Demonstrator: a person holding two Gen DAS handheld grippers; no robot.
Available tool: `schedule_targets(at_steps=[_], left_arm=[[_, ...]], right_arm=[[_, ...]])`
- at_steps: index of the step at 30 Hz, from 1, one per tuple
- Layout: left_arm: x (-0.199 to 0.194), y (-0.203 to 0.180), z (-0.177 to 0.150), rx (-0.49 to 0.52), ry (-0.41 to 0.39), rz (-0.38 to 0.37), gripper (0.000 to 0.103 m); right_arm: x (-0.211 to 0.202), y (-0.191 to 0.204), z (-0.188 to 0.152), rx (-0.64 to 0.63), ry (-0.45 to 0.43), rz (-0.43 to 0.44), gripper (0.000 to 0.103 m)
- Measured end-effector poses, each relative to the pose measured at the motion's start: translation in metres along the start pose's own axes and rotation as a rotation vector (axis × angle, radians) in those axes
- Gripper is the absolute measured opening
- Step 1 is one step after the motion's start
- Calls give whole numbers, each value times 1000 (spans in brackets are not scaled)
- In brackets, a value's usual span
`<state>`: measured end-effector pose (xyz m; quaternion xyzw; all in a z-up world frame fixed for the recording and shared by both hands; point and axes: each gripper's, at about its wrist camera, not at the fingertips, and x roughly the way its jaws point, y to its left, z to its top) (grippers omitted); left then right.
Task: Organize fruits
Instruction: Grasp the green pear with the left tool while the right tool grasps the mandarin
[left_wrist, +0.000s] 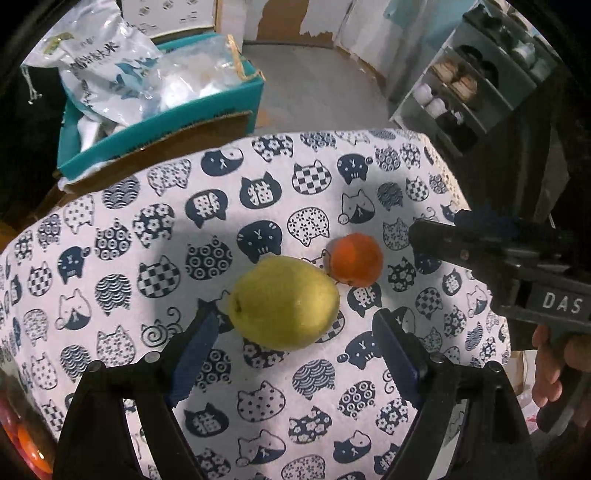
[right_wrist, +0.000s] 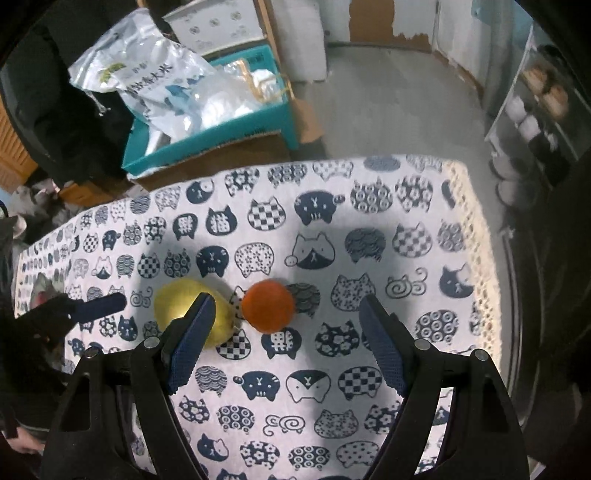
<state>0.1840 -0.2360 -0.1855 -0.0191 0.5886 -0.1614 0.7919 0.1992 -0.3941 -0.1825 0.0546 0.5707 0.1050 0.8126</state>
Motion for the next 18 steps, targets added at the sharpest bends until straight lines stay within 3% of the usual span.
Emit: schedule_targets(at_steps=[6, 18], left_arm=[[24, -1, 0, -3, 34, -14, 87], [48, 3, 6, 23, 13, 31, 92]], right_arm=[[11, -7, 1, 18, 10, -3, 81], [30, -11, 1, 25, 44, 0, 81]])
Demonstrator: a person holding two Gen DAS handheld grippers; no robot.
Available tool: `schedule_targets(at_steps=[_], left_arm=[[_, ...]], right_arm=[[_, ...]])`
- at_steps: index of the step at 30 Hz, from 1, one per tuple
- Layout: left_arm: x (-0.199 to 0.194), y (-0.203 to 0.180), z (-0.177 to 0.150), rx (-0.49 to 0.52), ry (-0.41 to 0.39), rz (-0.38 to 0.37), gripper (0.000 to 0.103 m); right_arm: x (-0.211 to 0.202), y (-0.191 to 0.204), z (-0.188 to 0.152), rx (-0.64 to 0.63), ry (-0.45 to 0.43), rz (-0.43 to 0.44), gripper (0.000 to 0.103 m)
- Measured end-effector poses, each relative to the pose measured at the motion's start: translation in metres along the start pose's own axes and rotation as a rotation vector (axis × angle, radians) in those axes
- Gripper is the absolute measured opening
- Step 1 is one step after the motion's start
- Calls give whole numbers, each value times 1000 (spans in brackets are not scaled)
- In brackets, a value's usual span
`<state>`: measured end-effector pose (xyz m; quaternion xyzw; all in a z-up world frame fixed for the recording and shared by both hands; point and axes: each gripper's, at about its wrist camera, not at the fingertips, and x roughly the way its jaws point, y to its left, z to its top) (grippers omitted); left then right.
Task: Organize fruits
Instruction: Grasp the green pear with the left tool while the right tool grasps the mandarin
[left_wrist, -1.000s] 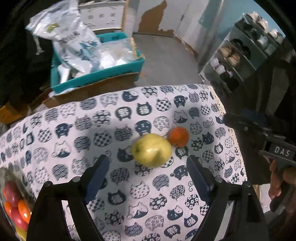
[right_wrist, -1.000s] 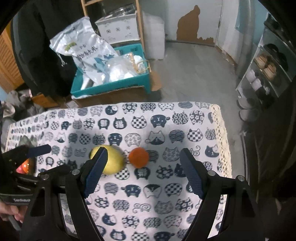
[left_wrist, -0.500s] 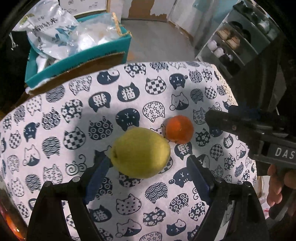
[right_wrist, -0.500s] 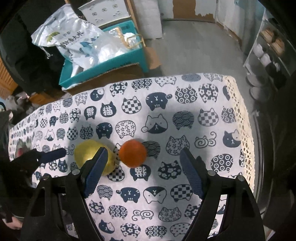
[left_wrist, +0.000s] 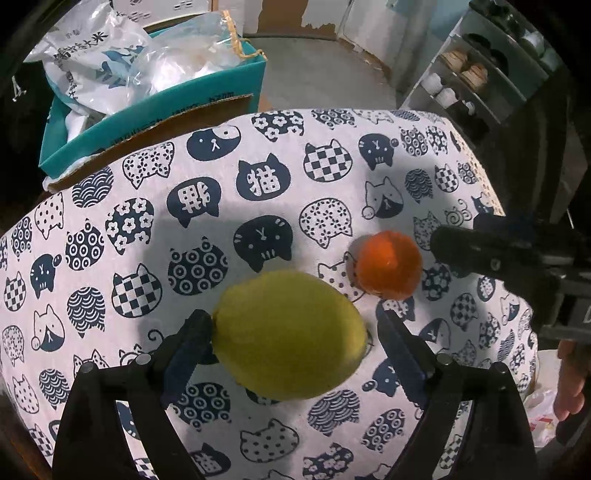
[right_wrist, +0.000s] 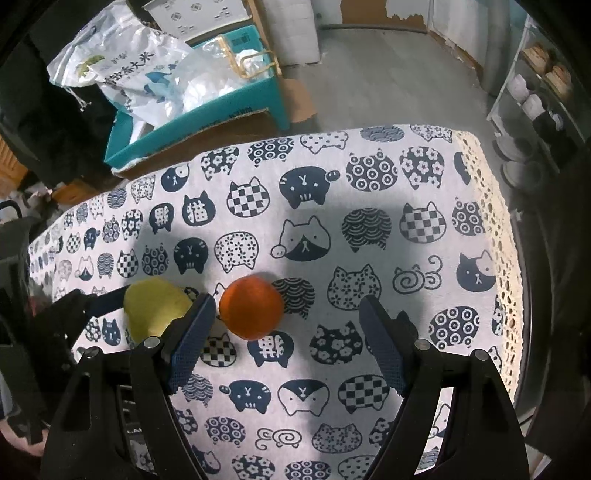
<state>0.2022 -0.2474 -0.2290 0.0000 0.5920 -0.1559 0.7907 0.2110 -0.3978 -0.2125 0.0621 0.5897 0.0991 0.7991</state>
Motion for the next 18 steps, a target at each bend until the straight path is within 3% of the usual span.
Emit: schedule_targets(at_steps=[6, 18], left_arm=[[16, 2, -3, -9, 41, -69, 83], [2, 14, -12, 10, -14, -33, 82]], right_arm=[[6, 1, 1, -4, 12, 1, 81], [26, 14, 0, -26, 57, 13, 81]])
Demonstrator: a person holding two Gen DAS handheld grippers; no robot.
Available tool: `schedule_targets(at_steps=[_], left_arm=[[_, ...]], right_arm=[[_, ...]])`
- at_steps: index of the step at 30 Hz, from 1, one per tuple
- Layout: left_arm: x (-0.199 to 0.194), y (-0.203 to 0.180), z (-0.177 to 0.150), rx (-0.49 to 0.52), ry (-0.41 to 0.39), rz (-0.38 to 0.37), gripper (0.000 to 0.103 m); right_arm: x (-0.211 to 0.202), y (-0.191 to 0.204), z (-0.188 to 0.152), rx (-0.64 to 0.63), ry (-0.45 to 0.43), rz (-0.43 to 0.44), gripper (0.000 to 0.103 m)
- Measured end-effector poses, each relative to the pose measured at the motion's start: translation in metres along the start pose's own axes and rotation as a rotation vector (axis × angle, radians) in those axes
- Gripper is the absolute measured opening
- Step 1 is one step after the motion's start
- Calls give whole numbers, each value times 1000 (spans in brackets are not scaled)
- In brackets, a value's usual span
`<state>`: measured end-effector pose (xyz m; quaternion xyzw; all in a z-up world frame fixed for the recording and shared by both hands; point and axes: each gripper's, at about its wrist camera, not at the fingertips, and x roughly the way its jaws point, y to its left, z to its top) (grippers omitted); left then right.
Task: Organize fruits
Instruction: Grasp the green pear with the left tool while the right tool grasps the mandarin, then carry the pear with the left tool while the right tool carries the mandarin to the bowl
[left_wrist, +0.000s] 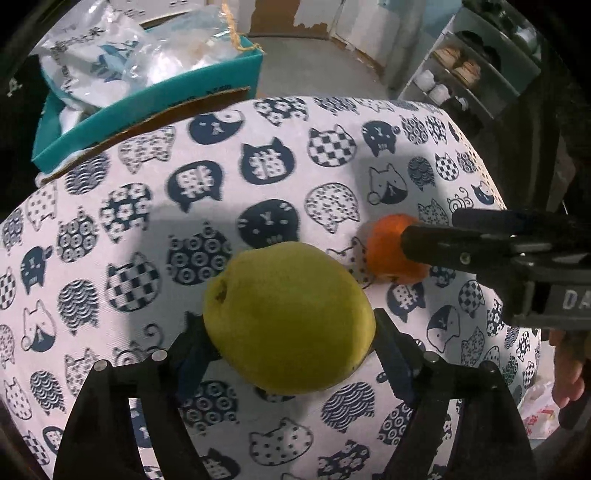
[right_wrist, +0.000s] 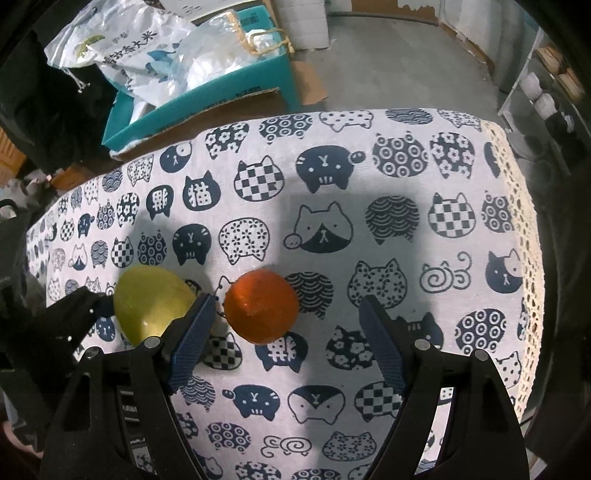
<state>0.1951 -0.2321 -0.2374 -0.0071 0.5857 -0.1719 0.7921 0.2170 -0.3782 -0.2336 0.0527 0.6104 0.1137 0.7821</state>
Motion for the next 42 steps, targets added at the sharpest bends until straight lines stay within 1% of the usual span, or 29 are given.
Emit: schedule_targets(at_steps=[10, 12, 14, 15, 16, 18, 19, 23, 26, 33, 37, 42], left_arm=[[-26, 31, -8, -24, -34, 33, 82], [-29, 37, -10, -35, -35, 35, 82], [-30, 38, -10, -37, -37, 37, 82], [-30, 38, -10, -38, -37, 38, 82], [-31, 39, -10, -39, -38, 39, 82], [-34, 41, -12, -44, -40, 39, 82], [-35, 41, -12, -47, -40, 38, 82], [-40, 42, -14, -46, -44, 44, 82], [-47, 44, -16, -47, -53, 45, 82], [-71, 46, -21, -46, -82, 56, 82], [-92, 49, -26, -55, -108, 59, 82], [-119, 52, -33, -49, -144, 83, 82]], right_arm=[[25, 18, 4, -31, 52, -18, 80], [30, 22, 4, -46, 63, -33, 72], [34, 25, 5, -64, 63, -46, 69], [35, 26, 5, -72, 61, -47, 65], [36, 27, 5, -84, 64, -48, 63], [37, 29, 6, -103, 60, -66, 52], [37, 29, 6, -110, 58, -66, 49], [37, 33, 4, -128, 65, -73, 48], [31, 38, 1, -141, 50, -86, 48], [-1, 56, 1, -169, -31, -83, 48], [-22, 71, -2, -174, -77, -50, 48], [-52, 84, -9, -202, -127, -23, 48]])
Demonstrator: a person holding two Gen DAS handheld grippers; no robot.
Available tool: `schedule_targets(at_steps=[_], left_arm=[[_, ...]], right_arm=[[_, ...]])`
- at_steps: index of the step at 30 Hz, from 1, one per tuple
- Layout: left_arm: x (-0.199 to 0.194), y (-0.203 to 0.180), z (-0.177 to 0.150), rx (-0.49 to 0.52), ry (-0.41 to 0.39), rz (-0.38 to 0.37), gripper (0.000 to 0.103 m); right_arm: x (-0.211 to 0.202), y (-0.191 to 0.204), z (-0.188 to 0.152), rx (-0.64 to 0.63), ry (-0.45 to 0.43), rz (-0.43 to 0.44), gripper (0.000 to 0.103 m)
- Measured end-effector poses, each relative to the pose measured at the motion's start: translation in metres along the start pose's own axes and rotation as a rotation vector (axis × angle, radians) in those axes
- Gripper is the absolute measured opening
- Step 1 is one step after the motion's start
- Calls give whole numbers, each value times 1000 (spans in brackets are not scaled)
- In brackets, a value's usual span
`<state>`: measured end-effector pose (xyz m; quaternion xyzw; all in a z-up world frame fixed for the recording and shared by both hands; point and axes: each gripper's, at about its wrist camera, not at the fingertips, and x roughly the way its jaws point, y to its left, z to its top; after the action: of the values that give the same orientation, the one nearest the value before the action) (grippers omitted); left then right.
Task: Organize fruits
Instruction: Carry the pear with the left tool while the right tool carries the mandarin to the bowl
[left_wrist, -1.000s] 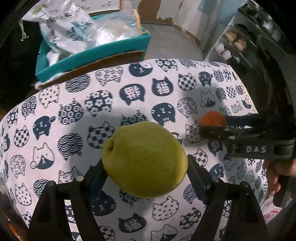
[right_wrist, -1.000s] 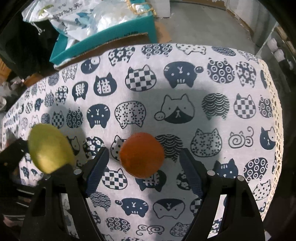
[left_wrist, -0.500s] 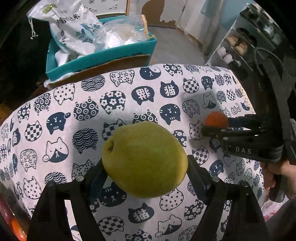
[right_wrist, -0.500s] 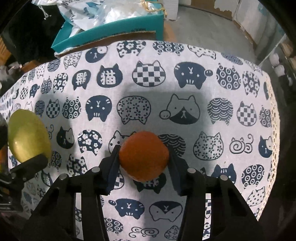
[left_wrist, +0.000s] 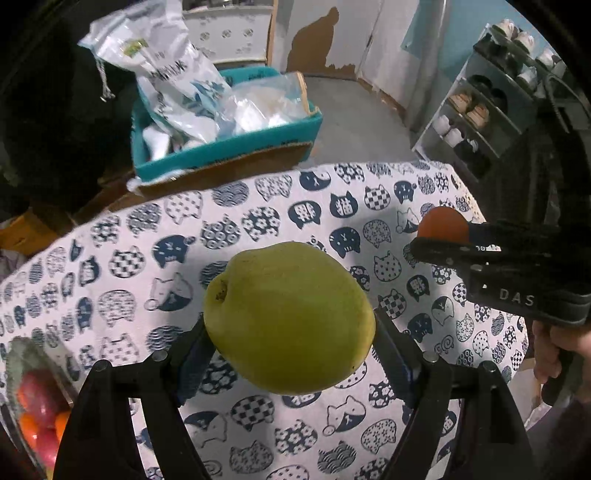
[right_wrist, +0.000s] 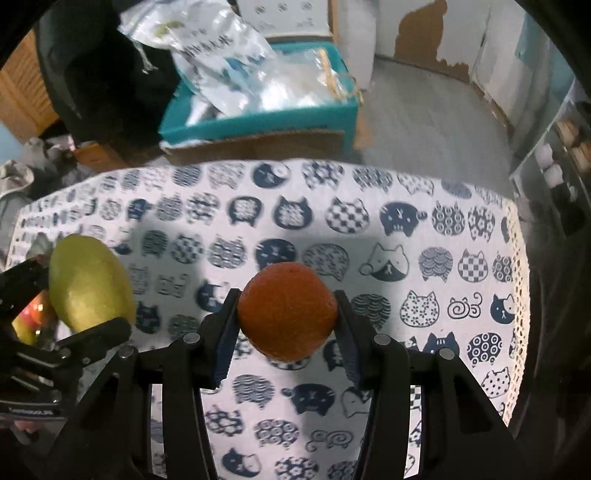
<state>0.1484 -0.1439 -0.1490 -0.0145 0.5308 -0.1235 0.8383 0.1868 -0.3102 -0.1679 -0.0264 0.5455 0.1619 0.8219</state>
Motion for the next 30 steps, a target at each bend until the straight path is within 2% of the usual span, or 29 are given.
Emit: schedule_targets(at_steps=[18, 30], left_arm=[[-98, 22, -20, -42, -118, 26, 82], [-154, 39, -35, -57, -201, 28, 82]], right_arm=[[-88, 73, 9, -102, -182, 106, 48], [-125, 113, 13, -164, -256, 154, 48]])
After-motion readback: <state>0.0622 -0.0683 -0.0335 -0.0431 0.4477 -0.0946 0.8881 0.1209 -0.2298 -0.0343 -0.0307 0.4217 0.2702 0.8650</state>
